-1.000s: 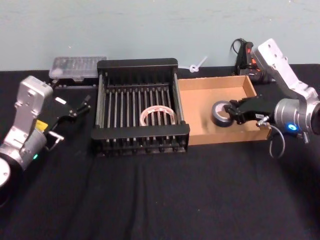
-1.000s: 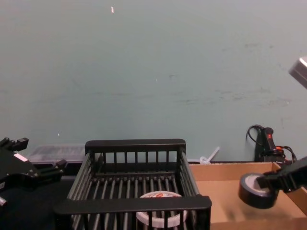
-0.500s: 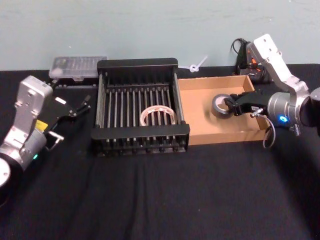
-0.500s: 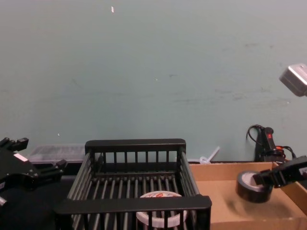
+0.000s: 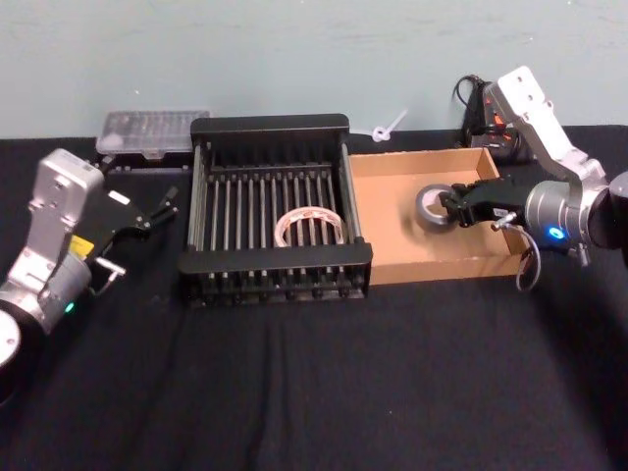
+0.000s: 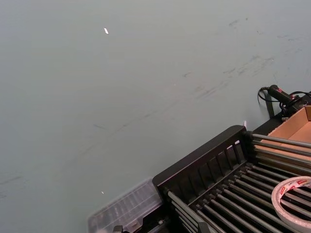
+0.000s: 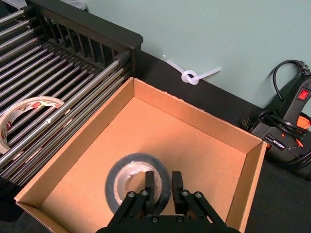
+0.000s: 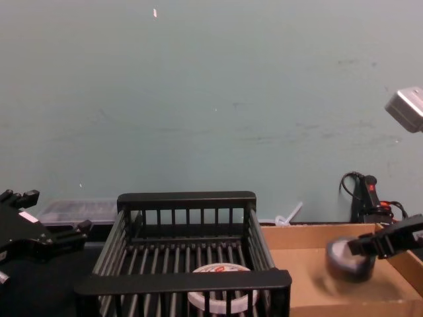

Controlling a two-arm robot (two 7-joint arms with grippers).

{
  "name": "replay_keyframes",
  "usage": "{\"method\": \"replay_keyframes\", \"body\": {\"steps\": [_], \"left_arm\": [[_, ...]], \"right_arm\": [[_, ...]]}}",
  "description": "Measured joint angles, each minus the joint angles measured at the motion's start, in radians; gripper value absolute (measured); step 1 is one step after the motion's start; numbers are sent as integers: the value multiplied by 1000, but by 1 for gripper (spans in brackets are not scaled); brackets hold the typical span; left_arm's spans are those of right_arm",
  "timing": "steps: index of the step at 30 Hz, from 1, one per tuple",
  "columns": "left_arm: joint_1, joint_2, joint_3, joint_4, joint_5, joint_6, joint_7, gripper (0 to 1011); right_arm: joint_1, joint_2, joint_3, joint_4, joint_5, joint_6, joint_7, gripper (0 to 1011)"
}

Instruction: Pick up the white tape and place it into the black box , Pick up the silver tape and place it into the brown box.

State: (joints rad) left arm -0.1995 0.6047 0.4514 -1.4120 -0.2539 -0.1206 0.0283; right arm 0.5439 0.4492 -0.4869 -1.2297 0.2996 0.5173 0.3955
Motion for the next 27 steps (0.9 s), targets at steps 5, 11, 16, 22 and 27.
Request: {"method": "replay_keyframes", "body": {"steps": [5,11,16,22,27], "left_arm": [[0,0,0,0,0,0,0,1001],[0,0,0,0,0,0,0,1001],[0,0,0,0,0,0,0,1002],[0,0,0,0,0,0,0,1001],[0,0,0,0,0,0,0,1001]], "right_arm": [[-1,1,-1,-2,1,0,0,346],[-1,2,-1,-3,2,1,1,556],[-1,2,-2,-4,2,1,1,716],[-2,2,-2,-4,3,2,1,864],[-2,3,-2,-5,3,2,1,1002]]}}
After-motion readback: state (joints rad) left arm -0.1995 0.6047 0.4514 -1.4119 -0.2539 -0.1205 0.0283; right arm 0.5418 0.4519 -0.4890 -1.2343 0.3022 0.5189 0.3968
